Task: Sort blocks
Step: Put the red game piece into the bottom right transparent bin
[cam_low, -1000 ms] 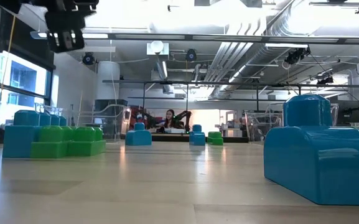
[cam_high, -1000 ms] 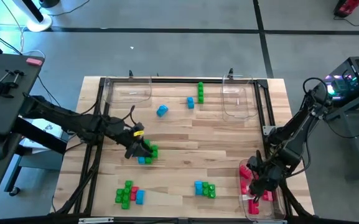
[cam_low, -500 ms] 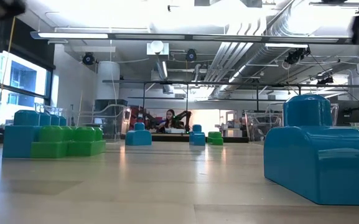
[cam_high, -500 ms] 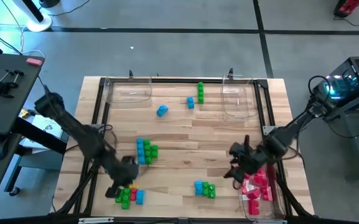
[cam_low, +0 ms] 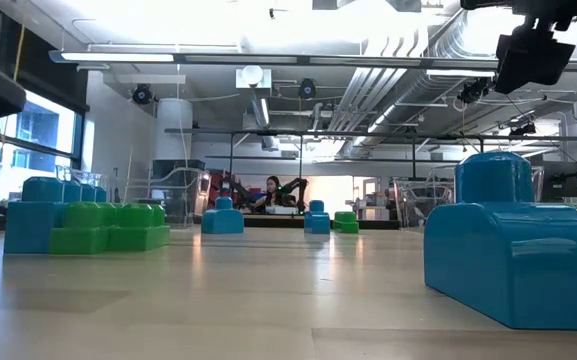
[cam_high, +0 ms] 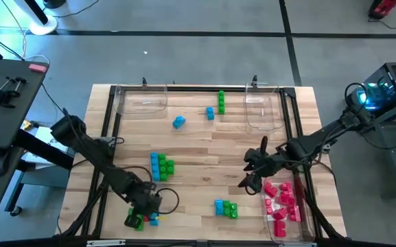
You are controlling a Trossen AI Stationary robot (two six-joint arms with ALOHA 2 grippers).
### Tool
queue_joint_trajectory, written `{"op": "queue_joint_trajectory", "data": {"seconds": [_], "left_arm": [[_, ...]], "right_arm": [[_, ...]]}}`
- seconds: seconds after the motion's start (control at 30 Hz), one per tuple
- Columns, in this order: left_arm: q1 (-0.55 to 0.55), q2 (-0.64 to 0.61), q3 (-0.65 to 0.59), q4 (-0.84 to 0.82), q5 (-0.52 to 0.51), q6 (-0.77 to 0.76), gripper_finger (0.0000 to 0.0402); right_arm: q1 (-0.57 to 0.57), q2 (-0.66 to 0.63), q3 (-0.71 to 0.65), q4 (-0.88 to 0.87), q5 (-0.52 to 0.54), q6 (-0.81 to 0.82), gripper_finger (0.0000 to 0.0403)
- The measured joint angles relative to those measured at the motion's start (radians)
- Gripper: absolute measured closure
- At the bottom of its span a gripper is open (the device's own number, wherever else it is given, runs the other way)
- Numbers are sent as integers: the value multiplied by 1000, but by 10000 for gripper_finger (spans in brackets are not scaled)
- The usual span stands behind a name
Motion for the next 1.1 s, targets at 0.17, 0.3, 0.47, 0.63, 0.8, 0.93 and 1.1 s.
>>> {"op": "queue_joint_trajectory", "data": {"seconds": [0.17, 0.3, 0.47, 0.63, 0.8, 0.93, 1.1], "left_arm": [[-7, 1, 0, 7, -1, -4, 401], [-6, 1, -7, 17, 16, -3, 401], [-1, 1, -63, 81, 74, -29, 401], [31, 1, -76, 86, 29, -31, 401], [81, 1, -76, 98, 1, -1, 401], [133, 1, -76, 97, -30, 39, 401], [208, 1, -76, 99, -110, 141, 401]], "right_arm": [[-3, 0, 0, -4, -1, -23, 174], [-3, 0, 0, -4, 2, -23, 174], [-3, 0, 0, -4, 2, -23, 174], [-3, 0, 0, -4, 3, -18, 174], [-3, 0, 0, -4, 4, -16, 174], [-3, 0, 0, -4, 4, -15, 174], [-3, 0, 0, -4, 29, -14, 174]]}}
